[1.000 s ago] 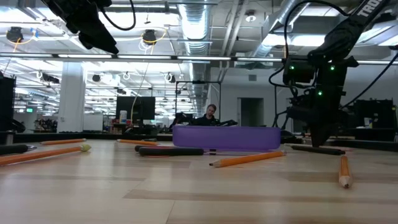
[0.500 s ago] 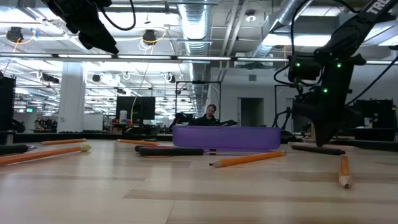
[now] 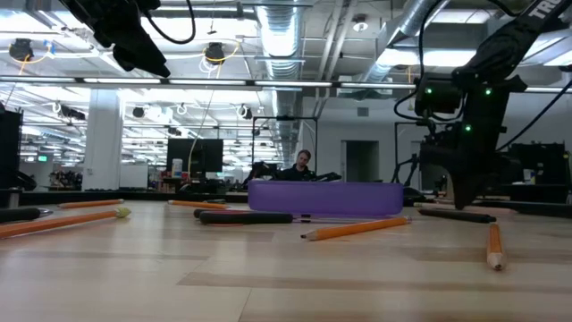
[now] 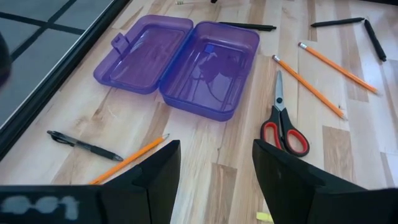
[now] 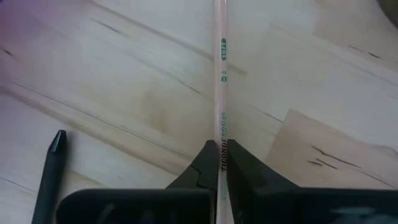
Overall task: Pick & place school supplies into a supply box
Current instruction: Put the pink pencil into the pencil box
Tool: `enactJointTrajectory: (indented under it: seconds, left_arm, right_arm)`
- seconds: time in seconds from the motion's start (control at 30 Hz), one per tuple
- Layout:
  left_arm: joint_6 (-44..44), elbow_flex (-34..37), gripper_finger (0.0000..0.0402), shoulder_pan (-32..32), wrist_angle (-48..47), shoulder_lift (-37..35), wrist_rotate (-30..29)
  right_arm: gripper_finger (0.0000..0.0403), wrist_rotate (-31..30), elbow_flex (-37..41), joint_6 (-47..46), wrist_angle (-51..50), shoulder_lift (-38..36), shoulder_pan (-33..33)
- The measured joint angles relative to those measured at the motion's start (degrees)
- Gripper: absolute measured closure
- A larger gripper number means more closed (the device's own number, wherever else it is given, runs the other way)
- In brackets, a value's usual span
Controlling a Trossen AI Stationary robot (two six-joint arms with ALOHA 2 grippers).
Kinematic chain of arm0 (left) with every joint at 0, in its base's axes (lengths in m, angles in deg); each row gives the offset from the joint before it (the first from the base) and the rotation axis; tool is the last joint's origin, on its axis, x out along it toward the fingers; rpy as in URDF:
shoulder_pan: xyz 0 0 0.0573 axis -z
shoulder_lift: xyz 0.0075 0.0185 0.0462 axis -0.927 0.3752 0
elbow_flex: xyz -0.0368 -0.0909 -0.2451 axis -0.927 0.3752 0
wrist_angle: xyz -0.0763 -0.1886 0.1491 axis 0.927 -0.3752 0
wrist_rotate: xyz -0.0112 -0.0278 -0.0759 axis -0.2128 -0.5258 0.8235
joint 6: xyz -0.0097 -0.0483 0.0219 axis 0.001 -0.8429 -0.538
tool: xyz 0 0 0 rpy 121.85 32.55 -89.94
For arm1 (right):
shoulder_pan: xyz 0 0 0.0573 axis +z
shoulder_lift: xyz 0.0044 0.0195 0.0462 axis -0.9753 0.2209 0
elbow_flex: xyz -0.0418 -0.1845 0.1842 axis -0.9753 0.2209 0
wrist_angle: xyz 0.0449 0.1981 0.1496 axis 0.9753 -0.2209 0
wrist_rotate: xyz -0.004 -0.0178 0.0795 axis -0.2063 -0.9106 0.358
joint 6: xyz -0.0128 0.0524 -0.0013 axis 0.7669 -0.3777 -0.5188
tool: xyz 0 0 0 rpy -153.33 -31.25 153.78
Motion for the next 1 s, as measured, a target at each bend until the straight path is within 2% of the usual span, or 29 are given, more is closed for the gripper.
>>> enactJointTrajectory:
  seconds: [0.3,0.77,1.0]
  left_arm:
    - [-0.4,0.0,0.0211,0.0,0.0,0.0,0.1]
    - [-0.5,0.0,0.0211,0.0,-0.8,0.0,0.1]
    - [-0.5,0.0,0.0211,0.0,-1.0,0.0,0.2]
  right_arm:
    - [0.0402,0.1,-2.8,0.4,-1.1,0.0,0.0]
    - [0.0402,0.3,-18.9,4.5,-9.4,-0.1,5.4]
    - [0.0402,4.7,-27.8,7.8,-11.0,4.1,9.3]
